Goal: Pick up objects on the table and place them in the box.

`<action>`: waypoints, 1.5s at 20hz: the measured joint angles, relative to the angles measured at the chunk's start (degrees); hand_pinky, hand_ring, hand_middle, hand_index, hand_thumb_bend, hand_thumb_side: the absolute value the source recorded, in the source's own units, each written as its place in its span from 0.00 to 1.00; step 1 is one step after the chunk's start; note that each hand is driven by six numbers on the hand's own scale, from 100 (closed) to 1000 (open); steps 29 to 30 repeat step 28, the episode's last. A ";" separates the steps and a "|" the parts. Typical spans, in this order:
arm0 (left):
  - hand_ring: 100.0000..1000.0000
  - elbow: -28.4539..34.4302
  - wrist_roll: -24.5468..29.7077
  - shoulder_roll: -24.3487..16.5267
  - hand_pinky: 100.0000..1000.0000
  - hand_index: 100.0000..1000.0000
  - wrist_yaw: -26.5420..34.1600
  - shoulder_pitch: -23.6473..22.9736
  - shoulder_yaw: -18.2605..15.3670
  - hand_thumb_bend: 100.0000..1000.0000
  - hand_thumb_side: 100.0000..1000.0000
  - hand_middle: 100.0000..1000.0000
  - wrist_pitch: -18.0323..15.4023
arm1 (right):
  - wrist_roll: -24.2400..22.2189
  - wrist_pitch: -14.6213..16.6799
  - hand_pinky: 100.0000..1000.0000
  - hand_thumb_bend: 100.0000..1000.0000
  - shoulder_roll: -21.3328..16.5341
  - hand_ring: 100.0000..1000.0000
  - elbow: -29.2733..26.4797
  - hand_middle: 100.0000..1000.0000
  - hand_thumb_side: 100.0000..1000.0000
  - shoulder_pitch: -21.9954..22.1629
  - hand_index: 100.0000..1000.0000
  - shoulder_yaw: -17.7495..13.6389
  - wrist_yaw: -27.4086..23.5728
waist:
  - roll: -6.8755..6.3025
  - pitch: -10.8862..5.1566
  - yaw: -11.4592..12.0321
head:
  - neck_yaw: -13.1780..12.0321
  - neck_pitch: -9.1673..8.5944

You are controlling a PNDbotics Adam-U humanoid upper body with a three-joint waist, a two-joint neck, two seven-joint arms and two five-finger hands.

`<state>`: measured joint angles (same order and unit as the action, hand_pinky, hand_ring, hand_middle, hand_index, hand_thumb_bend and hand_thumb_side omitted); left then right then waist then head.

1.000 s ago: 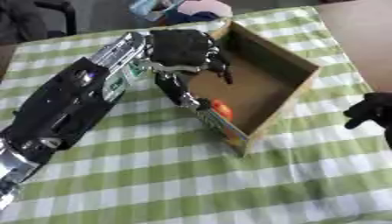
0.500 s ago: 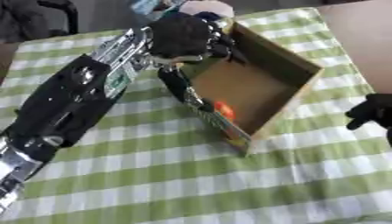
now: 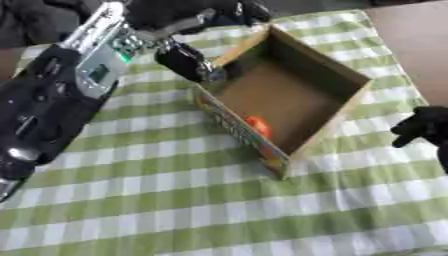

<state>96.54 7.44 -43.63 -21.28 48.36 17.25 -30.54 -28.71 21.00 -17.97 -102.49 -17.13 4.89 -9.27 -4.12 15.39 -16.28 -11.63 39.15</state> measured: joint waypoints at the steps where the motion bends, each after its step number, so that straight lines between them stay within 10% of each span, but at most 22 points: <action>1: 0.51 3.16 0.68 -1.38 0.58 0.85 3.77 -1.96 -1.52 0.00 0.31 0.53 1.49 | 0.12 0.03 0.77 0.00 0.00 0.58 0.00 0.66 0.50 0.01 0.86 -0.05 0.04 | 0.05 0.03 0.21 | 0.14 -0.06; 12: 0.50 17.05 6.75 -2.14 0.58 0.86 28.75 -19.94 -13.73 0.00 0.60 0.52 12.14 | 0.98 0.25 0.77 0.00 0.00 0.58 0.01 0.66 0.50 0.28 0.86 -0.67 0.36 | 1.74 0.82 3.88 | 0.97 -0.43; 30: 0.53 17.12 16.37 10.79 0.61 0.89 34.48 -32.31 -17.50 0.00 0.77 0.54 16.15 | 1.70 0.16 0.77 0.00 0.53 0.58 0.00 0.66 0.50 0.48 0.86 -1.32 0.72 | 1.81 1.48 5.31 | 2.01 -0.42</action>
